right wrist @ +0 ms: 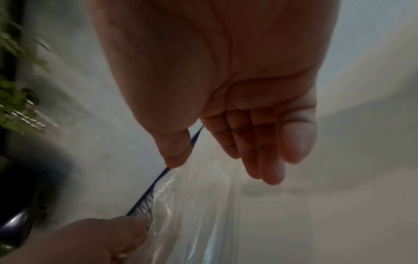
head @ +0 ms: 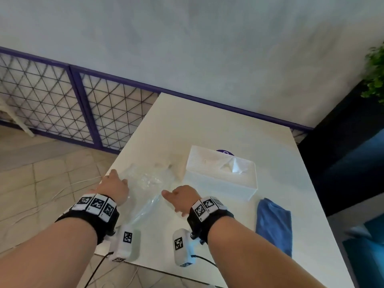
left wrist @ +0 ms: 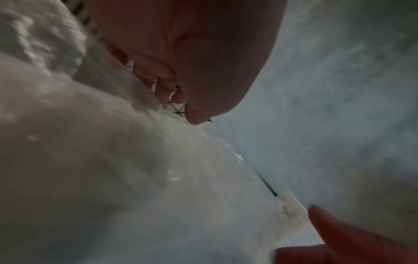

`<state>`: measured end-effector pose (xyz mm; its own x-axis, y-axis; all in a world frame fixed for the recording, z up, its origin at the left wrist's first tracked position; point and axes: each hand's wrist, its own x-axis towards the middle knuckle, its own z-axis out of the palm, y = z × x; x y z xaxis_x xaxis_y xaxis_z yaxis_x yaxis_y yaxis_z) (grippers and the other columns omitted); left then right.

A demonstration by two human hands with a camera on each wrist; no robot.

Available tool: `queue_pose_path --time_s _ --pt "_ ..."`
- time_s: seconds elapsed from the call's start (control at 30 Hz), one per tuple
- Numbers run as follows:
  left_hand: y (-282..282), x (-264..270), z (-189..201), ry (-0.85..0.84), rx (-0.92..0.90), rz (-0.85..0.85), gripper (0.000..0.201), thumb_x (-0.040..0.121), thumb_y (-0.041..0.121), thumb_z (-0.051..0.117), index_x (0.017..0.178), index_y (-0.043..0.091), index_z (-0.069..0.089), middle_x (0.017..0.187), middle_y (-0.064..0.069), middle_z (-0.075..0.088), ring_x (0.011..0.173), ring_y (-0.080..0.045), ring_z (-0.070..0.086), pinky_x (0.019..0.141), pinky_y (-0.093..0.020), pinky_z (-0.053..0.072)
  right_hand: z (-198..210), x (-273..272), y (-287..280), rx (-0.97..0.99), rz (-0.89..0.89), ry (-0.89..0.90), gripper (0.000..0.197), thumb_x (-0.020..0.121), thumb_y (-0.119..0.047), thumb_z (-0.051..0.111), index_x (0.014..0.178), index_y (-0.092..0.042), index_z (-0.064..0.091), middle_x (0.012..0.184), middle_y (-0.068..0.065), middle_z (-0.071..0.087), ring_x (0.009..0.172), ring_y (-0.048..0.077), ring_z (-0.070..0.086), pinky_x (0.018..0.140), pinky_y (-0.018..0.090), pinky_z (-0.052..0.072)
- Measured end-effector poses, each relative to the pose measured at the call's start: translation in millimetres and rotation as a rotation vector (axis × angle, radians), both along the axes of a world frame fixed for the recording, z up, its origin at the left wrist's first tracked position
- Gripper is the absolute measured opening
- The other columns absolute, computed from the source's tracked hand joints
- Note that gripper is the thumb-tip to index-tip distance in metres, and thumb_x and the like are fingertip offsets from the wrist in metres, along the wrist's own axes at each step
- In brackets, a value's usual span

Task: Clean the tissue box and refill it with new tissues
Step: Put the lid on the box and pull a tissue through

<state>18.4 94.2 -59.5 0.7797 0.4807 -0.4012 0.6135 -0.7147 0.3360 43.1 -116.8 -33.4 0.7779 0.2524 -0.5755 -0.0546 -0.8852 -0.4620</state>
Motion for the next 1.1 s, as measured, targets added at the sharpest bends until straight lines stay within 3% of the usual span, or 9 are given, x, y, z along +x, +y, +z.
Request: queue_pose_path --time_s 0.1,0.27,0.4,0.47,0.57,0.67,0.83,1.0,1.1 --pt "2 -14 0 0.034 -0.057 0.019 0.054 0.098 0.031 0.041 0.14 0.002 0.025 0.137 -0.022 0.05 0.125 -0.038 0.048 0.099 -0.041 0.038 -14 -7 23 0.145 -0.196 0.16 0.069 0.079 -0.067 0.053 0.093 -0.001 0.064 0.101 0.017 0.073 0.093 0.032 0.071 0.086 0.043 0.057" --pt "3 -20 5 -0.048 -0.136 0.099 0.049 0.097 0.028 0.046 0.136 0.0 0.039 0.138 -0.02 0.05 0.127 -0.035 0.047 0.101 -0.037 0.037 -14 -6 34 0.339 -0.414 0.219 0.036 0.076 -0.033 0.076 0.094 -0.006 0.06 0.085 0.008 0.064 0.075 0.02 0.062 0.066 0.03 0.056" --pt "9 -17 10 -0.362 -0.411 0.29 0.035 0.09 0.036 0.053 0.113 0.01 0.062 0.103 -0.015 0.067 0.094 -0.034 0.062 0.087 -0.041 0.049 3 -2 25 0.647 -0.557 0.338 0.068 0.071 -0.03 0.081 0.129 -0.01 0.051 0.111 0.005 0.06 0.097 0.019 0.06 0.081 0.036 0.054" --pt "7 -17 19 -0.48 -0.67 0.347 0.03 0.091 0.036 0.058 0.107 0.012 0.064 0.09 -0.005 0.064 0.084 -0.024 0.059 0.077 -0.036 0.048 17 -3 14 0.701 -0.521 0.348 0.045 0.078 -0.028 0.075 0.117 -0.014 0.058 0.11 0.004 0.062 0.098 0.025 0.06 0.089 0.041 0.053" --pt "-3 -19 44 -0.476 -0.978 0.188 0.023 0.087 0.032 0.067 0.108 0.025 0.062 0.105 0.006 0.063 0.103 -0.016 0.057 0.083 -0.034 0.043 39 -3 -10 0.777 -0.478 0.232 0.005 0.089 -0.018 0.062 0.092 -0.016 0.059 0.098 0.007 0.073 0.084 0.028 0.063 0.07 0.033 0.054" --pt "-15 -15 59 -0.309 -1.173 0.022 0.058 0.064 0.033 0.085 0.116 0.021 0.061 0.112 -0.006 0.071 0.1 -0.023 0.065 0.093 -0.039 0.04 59 -2 -38 0.842 -0.491 0.099 0.004 0.092 -0.016 0.059 0.088 -0.016 0.058 0.093 0.007 0.074 0.075 0.027 0.063 0.056 0.027 0.049" --pt "-57 -5 71 -0.361 -1.145 -0.012 0.012 0.09 0.009 0.06 0.101 0.014 0.061 0.102 -0.017 0.072 0.077 -0.029 0.072 0.055 -0.027 0.051 79 -4 -80 0.784 -0.462 -0.026 0.014 0.09 -0.025 0.062 0.104 -0.022 0.066 0.095 0.005 0.076 0.073 0.021 0.067 0.058 0.029 0.051" --pt "-89 0 73 -0.407 -1.254 -0.035 0.024 0.096 0.004 0.044 0.108 0.017 0.061 0.083 -0.016 0.073 0.064 -0.024 0.07 0.047 -0.023 0.049 81 -6 -113 0.893 -0.53 -0.087 0.036 0.091 -0.005 0.054 0.117 -0.029 0.061 0.071 0.01 0.071 0.053 0.021 0.057 0.051 0.027 0.043" --pt "-104 1 71 -0.38 -1.42 0.008 0.033 0.094 -0.005 0.041 0.099 0.021 0.061 0.08 -0.018 0.071 0.058 -0.02 0.067 0.04 -0.018 0.046 84 -12 -128 1.053 -0.596 -0.025 0.035 0.093 0.005 0.045 0.102 -0.02 0.068 0.069 0.01 0.067 0.051 0.017 0.057 0.047 0.025 0.044"
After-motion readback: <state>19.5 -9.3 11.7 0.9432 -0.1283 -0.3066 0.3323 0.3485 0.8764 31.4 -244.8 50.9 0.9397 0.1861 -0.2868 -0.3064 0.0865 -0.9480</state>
